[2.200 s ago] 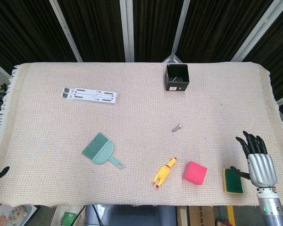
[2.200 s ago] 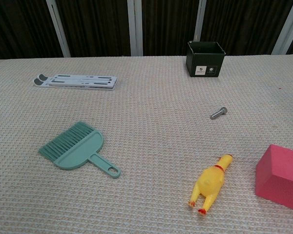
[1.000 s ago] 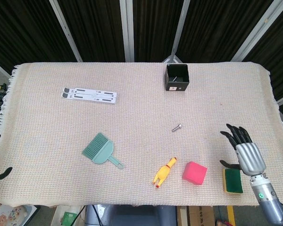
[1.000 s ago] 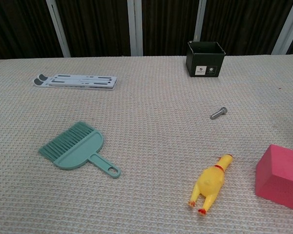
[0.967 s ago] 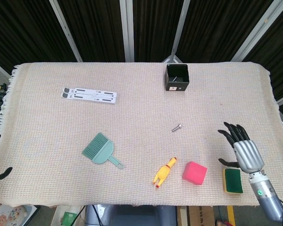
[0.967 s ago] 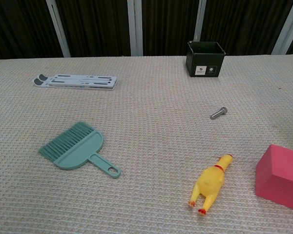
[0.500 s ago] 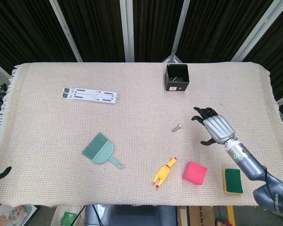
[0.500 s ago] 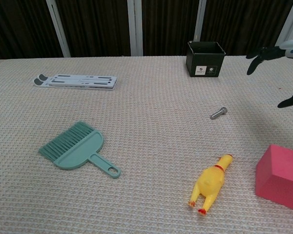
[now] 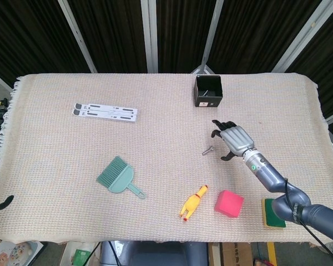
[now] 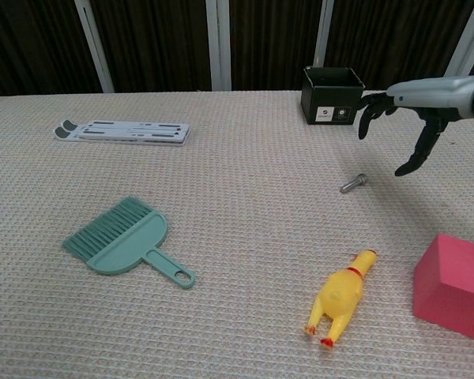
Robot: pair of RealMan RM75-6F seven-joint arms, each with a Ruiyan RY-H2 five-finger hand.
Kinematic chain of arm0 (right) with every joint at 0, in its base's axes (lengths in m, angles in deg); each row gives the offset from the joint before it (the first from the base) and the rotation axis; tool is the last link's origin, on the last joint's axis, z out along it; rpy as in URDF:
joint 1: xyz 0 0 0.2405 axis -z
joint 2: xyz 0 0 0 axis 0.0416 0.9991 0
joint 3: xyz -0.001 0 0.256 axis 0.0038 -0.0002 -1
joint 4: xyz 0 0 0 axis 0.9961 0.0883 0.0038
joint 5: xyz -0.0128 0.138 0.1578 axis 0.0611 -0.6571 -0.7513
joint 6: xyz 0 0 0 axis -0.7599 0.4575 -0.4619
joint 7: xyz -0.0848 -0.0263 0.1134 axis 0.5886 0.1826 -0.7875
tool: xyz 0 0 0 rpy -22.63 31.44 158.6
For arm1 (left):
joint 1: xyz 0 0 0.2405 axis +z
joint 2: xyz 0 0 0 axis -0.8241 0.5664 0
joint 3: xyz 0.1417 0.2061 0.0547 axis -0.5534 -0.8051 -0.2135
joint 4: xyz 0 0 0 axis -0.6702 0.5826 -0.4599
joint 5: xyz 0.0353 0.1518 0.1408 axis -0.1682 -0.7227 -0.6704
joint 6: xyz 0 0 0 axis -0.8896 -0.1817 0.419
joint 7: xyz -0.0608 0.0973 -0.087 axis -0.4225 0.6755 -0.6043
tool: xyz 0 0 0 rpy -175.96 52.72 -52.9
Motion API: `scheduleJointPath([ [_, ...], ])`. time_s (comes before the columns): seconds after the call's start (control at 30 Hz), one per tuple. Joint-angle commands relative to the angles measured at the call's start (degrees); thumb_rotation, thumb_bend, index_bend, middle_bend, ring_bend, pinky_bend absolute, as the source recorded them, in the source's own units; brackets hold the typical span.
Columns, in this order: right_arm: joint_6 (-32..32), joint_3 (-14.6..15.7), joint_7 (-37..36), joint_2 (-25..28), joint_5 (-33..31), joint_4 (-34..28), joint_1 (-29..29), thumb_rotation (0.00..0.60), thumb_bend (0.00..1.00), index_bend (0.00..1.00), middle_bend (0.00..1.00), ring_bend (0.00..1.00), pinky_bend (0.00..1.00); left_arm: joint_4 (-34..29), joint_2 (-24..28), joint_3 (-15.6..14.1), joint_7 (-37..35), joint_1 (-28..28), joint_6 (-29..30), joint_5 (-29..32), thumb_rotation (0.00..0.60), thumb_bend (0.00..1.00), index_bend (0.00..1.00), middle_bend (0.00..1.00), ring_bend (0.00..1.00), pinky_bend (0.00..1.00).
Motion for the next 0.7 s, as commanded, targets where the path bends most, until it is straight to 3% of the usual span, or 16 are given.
scheduleJointPath([
  [0.03, 0.0, 0.6, 0.4, -2.5, -0.4, 2.5, -0.9, 0.6, 0.09, 0.39, 0.09, 0.18, 0.16, 0.0, -0.1, 0.1, 0.2, -0.2, -0.2, 0.3, 0.6, 0.24, 0.11, 0.0, 0.0, 0.0],
  [0.5, -1.0, 1.7, -0.3, -7.6, -0.6, 7.3, -2.6, 0.6, 0.22, 0.47, 0.11, 0.2, 0.19, -0.1, -0.1, 0.2, 0.3, -0.2, -0.2, 0.7, 0.6, 0.24, 0.11, 0.0, 0.0, 0.0],
  [0.7, -1.0, 1.8, 0.3, -9.5, -1.4, 9.3, -3.2, 0.6, 0.23, 0.48, 0.12, 0.21, 0.19, 0.0, -0.1, 0.3, 0.4, -0.3, -0.4, 1.0, 0.6, 0.24, 0.11, 0.0, 0.0, 0.0],
])
